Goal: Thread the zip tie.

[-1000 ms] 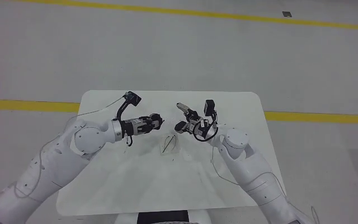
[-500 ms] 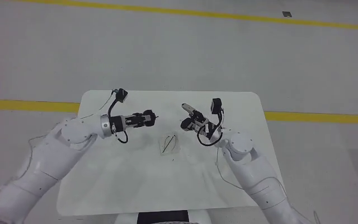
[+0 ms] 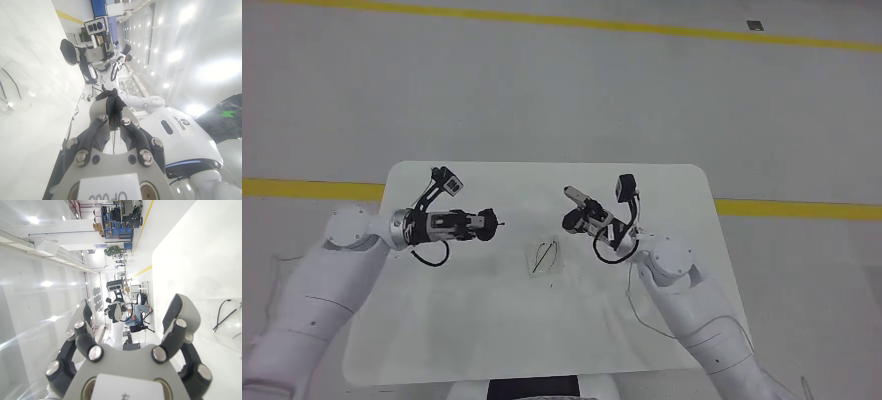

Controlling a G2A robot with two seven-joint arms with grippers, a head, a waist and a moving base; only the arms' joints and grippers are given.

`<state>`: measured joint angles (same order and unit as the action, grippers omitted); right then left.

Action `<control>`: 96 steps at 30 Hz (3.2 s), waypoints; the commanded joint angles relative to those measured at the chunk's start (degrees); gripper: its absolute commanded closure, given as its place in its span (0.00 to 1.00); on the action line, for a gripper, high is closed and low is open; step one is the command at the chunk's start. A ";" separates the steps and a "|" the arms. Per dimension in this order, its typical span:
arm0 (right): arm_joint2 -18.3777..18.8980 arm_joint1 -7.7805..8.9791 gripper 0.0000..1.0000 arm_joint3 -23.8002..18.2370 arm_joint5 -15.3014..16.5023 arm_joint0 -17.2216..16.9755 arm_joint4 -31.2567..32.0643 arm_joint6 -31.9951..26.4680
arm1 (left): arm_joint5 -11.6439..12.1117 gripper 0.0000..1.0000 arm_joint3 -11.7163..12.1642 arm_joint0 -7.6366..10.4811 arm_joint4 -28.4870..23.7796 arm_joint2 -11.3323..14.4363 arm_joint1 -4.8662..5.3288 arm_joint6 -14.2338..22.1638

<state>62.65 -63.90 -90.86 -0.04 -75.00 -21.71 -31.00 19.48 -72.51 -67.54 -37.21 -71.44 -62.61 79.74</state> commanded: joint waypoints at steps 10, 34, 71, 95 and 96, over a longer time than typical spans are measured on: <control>-0.22 -0.02 0.00 -0.06 1.00 0.05 0.80 -0.51 | -0.42 1.00 -1.03 -0.40 0.77 0.40 -0.58 -0.81; -7.12 -1.18 0.00 -0.36 10.56 3.02 5.21 -12.37 | -0.24 1.00 3.87 2.54 -8.14 9.90 0.48 -1.48; -8.99 -3.55 0.71 11.11 6.90 6.99 -16.04 -24.43 | 0.00 1.00 2.19 1.39 -7.29 10.93 2.83 -0.10; -9.32 -4.07 0.85 10.42 7.59 6.42 -13.47 -25.29 | 0.00 1.00 2.19 1.39 -7.29 10.93 2.83 -0.10; -9.34 -4.09 0.86 10.41 7.55 6.42 -13.33 -25.28 | 0.00 1.00 2.19 1.39 -7.29 10.93 2.83 -0.10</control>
<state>53.34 -67.97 -80.43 7.55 -68.57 -35.16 -56.30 19.48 -70.32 -66.15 -44.50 -60.50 -59.78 79.64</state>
